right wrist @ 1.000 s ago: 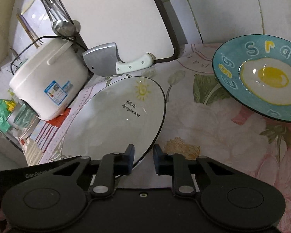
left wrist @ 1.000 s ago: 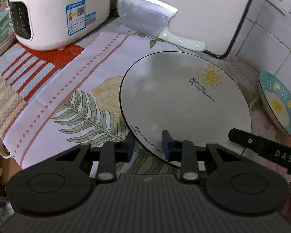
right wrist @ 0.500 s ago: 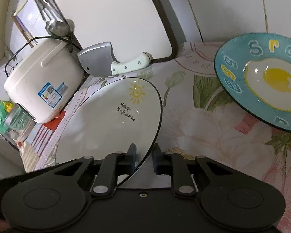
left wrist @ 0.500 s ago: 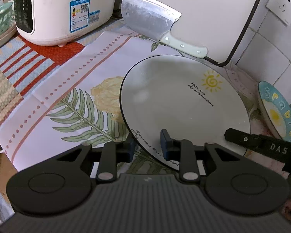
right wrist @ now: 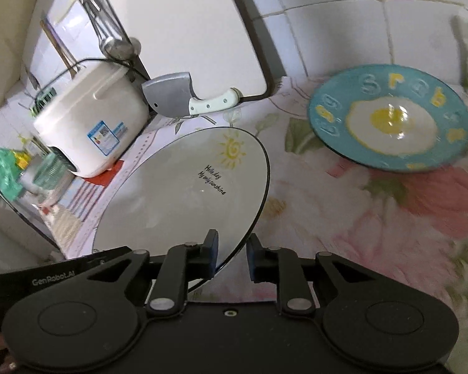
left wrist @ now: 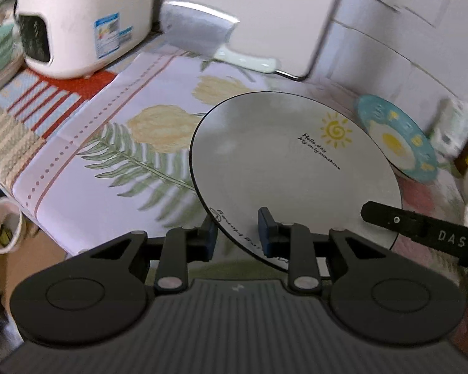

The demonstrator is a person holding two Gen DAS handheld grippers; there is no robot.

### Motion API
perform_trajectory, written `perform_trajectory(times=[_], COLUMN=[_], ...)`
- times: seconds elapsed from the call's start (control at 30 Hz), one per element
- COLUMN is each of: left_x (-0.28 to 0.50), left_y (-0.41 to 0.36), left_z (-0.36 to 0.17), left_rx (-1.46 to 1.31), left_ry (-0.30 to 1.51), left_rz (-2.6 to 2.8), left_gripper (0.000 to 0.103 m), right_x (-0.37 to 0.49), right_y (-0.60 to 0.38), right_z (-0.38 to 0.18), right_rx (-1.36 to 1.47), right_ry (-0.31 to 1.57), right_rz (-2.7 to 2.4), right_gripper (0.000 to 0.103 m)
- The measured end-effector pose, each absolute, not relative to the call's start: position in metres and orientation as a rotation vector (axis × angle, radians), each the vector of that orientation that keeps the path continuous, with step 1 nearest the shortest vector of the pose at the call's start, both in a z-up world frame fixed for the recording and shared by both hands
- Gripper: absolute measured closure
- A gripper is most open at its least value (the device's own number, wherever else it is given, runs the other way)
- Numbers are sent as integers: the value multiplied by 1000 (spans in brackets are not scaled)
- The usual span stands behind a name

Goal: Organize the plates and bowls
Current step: 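Lift the sun plate with both grippers, set it down, open grippers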

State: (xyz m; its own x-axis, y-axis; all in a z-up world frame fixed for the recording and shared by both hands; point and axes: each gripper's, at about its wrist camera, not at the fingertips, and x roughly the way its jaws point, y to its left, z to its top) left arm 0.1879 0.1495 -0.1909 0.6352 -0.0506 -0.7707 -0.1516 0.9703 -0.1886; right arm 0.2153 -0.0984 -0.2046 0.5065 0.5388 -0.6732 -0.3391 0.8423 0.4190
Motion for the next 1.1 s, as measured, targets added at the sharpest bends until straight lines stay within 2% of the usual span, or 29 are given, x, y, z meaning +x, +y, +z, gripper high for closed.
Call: perform_trajectory(times=[0.5, 1.1], left_x=[148, 170], left_y=[59, 18], left_z=[-171, -210], left_rx=[-144, -85], left_ry=[898, 972], left_rz=[-104, -209], left_gripper=[78, 78], right_x=[139, 134], right_y=[-193, -227], right_z=[-187, -222], right_rx=[304, 303], right_ry=[868, 932], right_rz=[421, 326], right_gripper=[79, 78])
